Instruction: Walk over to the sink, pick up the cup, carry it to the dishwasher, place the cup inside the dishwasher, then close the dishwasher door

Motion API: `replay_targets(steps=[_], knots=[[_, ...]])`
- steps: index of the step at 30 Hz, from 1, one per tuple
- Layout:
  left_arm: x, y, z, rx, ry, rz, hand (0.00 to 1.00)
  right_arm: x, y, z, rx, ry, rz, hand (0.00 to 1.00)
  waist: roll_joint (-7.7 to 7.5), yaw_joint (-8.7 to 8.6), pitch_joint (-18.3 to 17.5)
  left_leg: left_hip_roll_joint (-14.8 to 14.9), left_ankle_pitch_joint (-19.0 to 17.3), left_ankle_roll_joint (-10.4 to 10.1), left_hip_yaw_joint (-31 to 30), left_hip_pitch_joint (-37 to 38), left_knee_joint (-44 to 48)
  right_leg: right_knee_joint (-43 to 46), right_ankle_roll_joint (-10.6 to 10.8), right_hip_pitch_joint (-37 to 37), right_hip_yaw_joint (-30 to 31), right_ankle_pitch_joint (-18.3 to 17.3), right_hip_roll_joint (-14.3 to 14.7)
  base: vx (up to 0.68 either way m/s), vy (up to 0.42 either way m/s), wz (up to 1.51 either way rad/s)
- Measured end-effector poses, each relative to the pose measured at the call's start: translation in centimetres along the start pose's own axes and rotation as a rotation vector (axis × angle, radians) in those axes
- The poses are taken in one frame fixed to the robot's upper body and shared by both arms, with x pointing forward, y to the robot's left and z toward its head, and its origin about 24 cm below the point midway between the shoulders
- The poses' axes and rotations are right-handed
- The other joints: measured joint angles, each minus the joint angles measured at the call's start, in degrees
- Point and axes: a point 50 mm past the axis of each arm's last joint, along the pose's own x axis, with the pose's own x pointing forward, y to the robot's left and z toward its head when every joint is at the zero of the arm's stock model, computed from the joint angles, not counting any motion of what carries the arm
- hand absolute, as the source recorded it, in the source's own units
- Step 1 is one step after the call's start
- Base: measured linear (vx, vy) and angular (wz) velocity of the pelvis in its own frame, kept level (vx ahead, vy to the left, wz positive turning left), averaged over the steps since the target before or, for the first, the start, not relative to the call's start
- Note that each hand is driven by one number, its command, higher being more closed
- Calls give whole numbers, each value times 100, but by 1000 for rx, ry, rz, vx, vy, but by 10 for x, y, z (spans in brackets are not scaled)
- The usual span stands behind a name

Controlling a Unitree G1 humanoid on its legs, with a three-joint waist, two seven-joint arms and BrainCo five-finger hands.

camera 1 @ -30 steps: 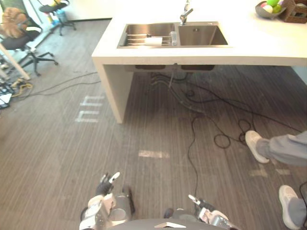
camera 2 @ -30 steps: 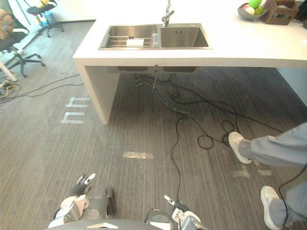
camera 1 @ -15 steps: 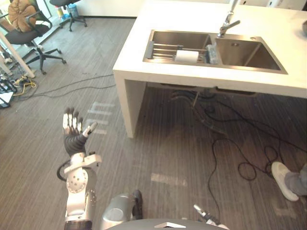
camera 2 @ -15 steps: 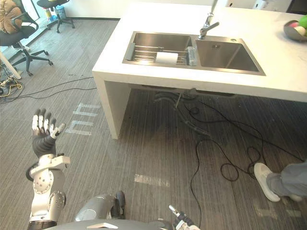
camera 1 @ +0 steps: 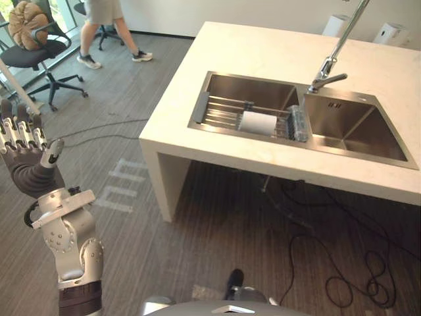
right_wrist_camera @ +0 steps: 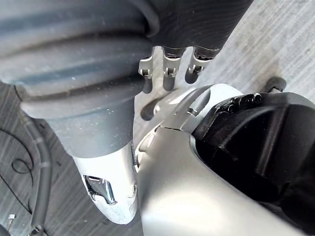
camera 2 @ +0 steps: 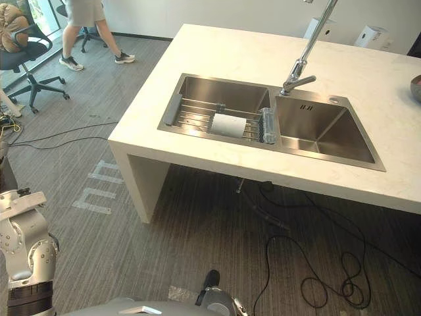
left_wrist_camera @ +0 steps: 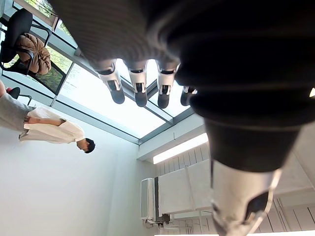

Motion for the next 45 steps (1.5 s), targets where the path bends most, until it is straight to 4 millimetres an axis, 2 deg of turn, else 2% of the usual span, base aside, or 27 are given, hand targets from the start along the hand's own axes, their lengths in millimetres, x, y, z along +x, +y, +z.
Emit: replay_targets(steps=[4, 7, 9, 13, 15, 19, 21, 23, 24, 26, 27, 28, 29, 30, 32, 33, 34, 35, 36, 37, 38, 39, 41, 42, 43, 44, 45], knots=[[-1, -2, -1, -6, 8, -6, 0, 0, 0, 0, 0, 0, 0, 0, 0, -4, 0, -4, 0, 0, 0, 0, 0, 0, 0, 0, -1, 1, -5, 0, 0, 0], [-7, -17, -15, -40, 111, -59, 0, 0, 0, 0, 4, -1, -3, 0, 8, -16, 6, -35, 5, 9, 21, 17, -12, 0, 15, 10, -8, 12, -40, 0, 0, 0], [-14, -31, -27, -66, 205, -108, 0, 1, 2, -1, -1, -1, 4, 0, 8, -72, 6, -44, 12, 21, 31, 39, -20, 0, 26, 30, -21, 19, -72, 0, 0, 2], [-28, -60, -50, -106, 391, -210, 0, 1, 4, 0, 7, -50, -8, 0, 48, -329, -3, -51, 33, 58, 154, 205, -175, -6, 18, 108, -133, -33, -115, 4, -2, -9], [-26, -63, -58, -98, 434, -216, 0, -3, -1, 1, 57, -77, 7, 0, 122, -351, -33, -19, 46, 48, 313, 303, -320, -11, 9, 103, -358, -64, -127, 42, -5, -35], [-17, -61, -72, -89, 487, -191, 0, -9, -12, -3, 106, -90, 22, 0, 338, -565, -118, 150, 149, -59, 587, 533, -736, -7, -32, 80, -727, -91, -44, 138, -7, -26], [-18, -61, -74, -85, 492, -206, 0, -10, -13, -5, 115, -89, 37, 0, 409, -643, -166, 268, 239, -186, 898, 588, -669, 250, -26, 24, -806, -370, -15, 212, -35, -12], [-19, -59, -77, -84, 501, -201, 0, -8, -9, -6, 84, -80, 59, 0, 321, -646, -198, 325, 347, -371, 1444, 133, 471, 433, -28, 19, -819, -542, -171, 172, -77, -18], [-18, -61, -74, -95, 479, -213, 0, -7, -5, -2, 56, -90, 75, 0, 337, -645, -205, 518, 424, -482, 1717, -137, 1349, 417, -43, 110, -820, -634, -182, 180, -127, -13], [-15, -64, -69, -105, 452, -233, 0, -6, -3, 6, 23, -98, 94, 0, 494, -649, -139, 887, 586, -396, 1808, -501, 2408, 347, -76, 283, -805, -782, -77, 171, -161, -20], [-12, -67, -60, -111, 409, -260, 0, -10, -10, 19, -30, -109, 77, 0, 736, -600, -91, 1335, 1416, -269, 1589, -1078, 3849, 152, -137, 582, -651, -903, 183, 146, -162, -43], [-11, -65, -58, -107, 398, -260, 0, -11, -9, 23, -51, -113, 80, 0, 764, -558, -85, 1355, 1738, -259, 1425, -1245, 4146, 49, -165, 681, -553, -901, 214, 162, -120, -62], [-8, -62, -56, -98, 387, -258, 0, -10, -5, 29, -74, -118, 95, 0, 789, -509, -88, 1318, 1643, -250, 1260, -1363, 4368, -34, -174, 780, -456, -895, 229, 184, -35, -71], [-2, -57, -52, -77, 362, -271, 0, -8, 3, 42, -107, -152, 127, 0, 792, -501, -92, 1150, 1004, -246, 1115, -1628, 4401, -172, -205, 894, -263, -876, 217, 225, -48, -69], [1, -56, -49, -60, 344, -293, 0, -4, 20, 53, -133, -173, 186, 0, 730, -457, -50, 928, 514, -242, 1071, -1783, 3751, -359, -215, 1106, 9, -870, 221, 205, -51, -67], [1, -57, -47, -54, 337, -302, 0, -2, 26, 55, -138, -177, 204, 0, 703, -410, -32, 818, 460, -240, 1031, -1775, 3342, -402, -200, 1169, 79, -880, 206, 168, 1, -86], [0, -59, -39, -38, 315, -310, 0, 1, 35, 55, -172, -163, 224, 0, 679, -310, -38, 618, 506, -211, 1010, -1671, 2319, -443, -116, 1187, 201, -931, 226, 177, 61, -89], [2, -63, -31, -36, 284, -317, 0, 3, 43, 58, -193, -157, 243, 0, 740, -278, -78, 553, 817, -109, 1097, -1631, 1331, -492, -70, 1194, 316, -948, 339, 138, 61, -79], [2, -64, -29, -38, 276, -321, 0, 4, 46, 58, -193, -158, 245, 0, 797, -276, -117, 552, 1005, -57, 1126, -1623, 944, -515, -47, 1195, 322, -959, 414, 234, 134, -49], [3, -67, -26, -43, 275, -329, 0, 4, 46, 57, -183, -161, 229, 0, 941, -282, -215, 570, 1383, 180, 1114, -1575, 285, -498, 45, 1185, 318, -1026, 599, 259, 126, -30], [2, -63, -29, -40, 307, -321, 0, 6, 43, 45, -132, -144, 196, 0, 723, -277, -295, 487, 1395, 200, 1220, -1435, 112, -448, 124, 1181, 223, -1111, 471, 316, 138, -24], [3, -62, -29, -43, 315, -317, 0, 7, 41, 37, -95, -126, 182, 0, 674, -271, -362, 411, 1386, 222, 1229, -1366, -36, -438, 176, 1189, 139, -1132, 402, 266, 78, -9], [2, -61, -34, -53, 349, -314, 0, 7, 32, 26, 44, -134, 111, 0, 329, -297, -384, 183, 1441, 252, 1283, -1082, -454, -32, 337, 1140, 8, -1344, 133, 258, 73, 6], [1, -60, -36, -49, 360, -314, 0, 6, 28, 25, 59, -136, 92, 0, 277, -284, -387, 128, 1439, 254, 1288, -998, -536, 153, 388, 1090, -42, -1450, 52, 241, 69, -2], [0, -57, -41, -36, 386, -307, 0, 4, 20, 23, 92, -144, 52, 0, 236, -291, -382, 32, 1430, 266, 1295, -818, -677, 835, 510, 934, -125, -1647, -167, 216, 74, 2], [-2, -57, -45, -22, 408, -308, 0, 1, 11, 24, 130, -174, 24, 0, 237, -336, -322, -58, 1418, 286, 1286, -621, -773, 1811, 504, 640, -197, -1824, -449, 204, 73, 7], [-2, -57, -48, -13, 419, -309, 0, 0, 8, 26, 152, -197, 15, 0, 245, -358, -265, -103, 1412, 295, 1277, -522, -801, 2344, 505, 480, -190, -1842, -619, 173, 50, 21]])
